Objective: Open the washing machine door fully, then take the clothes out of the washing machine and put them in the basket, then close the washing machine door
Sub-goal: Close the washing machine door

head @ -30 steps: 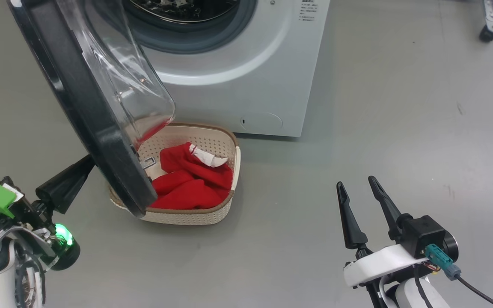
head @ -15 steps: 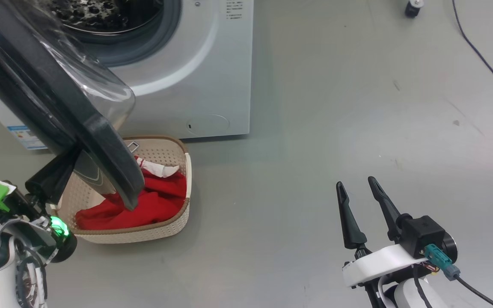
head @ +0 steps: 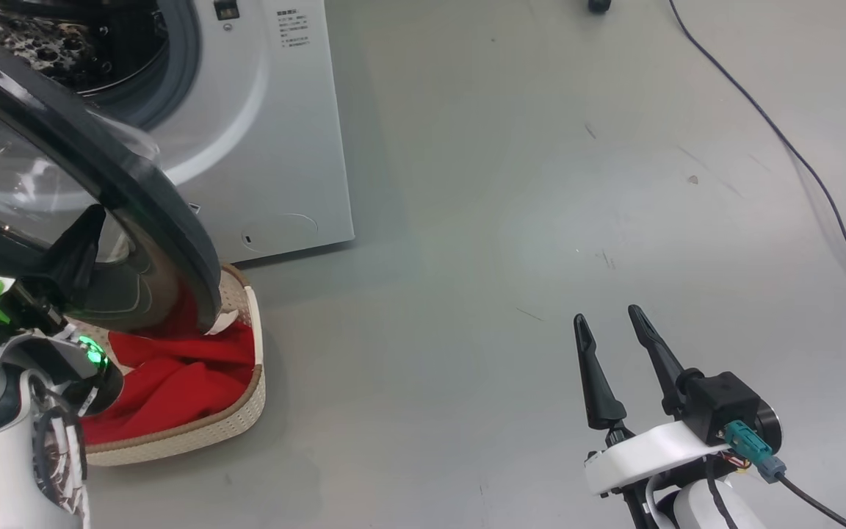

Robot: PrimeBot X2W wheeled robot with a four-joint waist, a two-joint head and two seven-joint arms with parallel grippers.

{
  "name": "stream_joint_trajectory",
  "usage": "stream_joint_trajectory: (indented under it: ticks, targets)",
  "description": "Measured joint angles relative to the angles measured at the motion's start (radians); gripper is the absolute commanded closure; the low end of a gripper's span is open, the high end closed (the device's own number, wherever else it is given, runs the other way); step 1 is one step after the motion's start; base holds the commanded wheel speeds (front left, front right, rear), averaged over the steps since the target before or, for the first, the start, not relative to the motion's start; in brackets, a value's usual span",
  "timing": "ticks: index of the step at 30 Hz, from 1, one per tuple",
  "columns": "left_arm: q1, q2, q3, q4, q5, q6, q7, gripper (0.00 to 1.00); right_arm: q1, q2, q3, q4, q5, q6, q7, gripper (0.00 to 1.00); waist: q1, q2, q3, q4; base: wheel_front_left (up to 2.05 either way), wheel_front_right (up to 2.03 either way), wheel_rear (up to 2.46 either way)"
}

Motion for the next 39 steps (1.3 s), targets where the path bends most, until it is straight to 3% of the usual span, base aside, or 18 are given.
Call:
stream_joint_trajectory:
  ticks: [10,21,32,36,39]
  targets:
    - [-0.067,-0.004,-0.046,0.052,0.033,0.0,-0.119,1.0,0.0,0.0,-0.01,-0.01,0.001,-0.008,0.0,0.0,0.0,0.0,0.003,-0.038,0.0,0.0,0.0]
    - [-0.076,-0.005,-0.17,0.096,0.023,-0.022,-0.139,1.0,0.001,0.001,-0.053,-0.048,0.018,-0.018,-0.002,0.0,0.0,0.0,0.007,0.019,0.0,0.0,0.0]
    - [0.032,0.003,-0.346,0.056,0.247,-0.154,-0.132,1.0,0.001,0.0,-0.105,-0.067,0.001,-0.025,-0.002,0.0,0.0,0.0,-0.007,0.133,0.0,0.0,0.0]
    - [0.074,0.059,-0.396,0.035,0.373,-0.224,-0.177,1.0,0.001,-0.007,-0.119,-0.076,-0.009,-0.024,-0.004,0.0,0.0,0.0,-0.016,0.181,0.0,0.0,0.0]
    - [0.104,0.095,-0.422,0.018,0.452,-0.245,-0.22,1.0,0.001,-0.009,-0.127,-0.089,-0.012,-0.024,-0.004,0.0,0.0,0.0,-0.025,0.216,0.0,0.0,0.0]
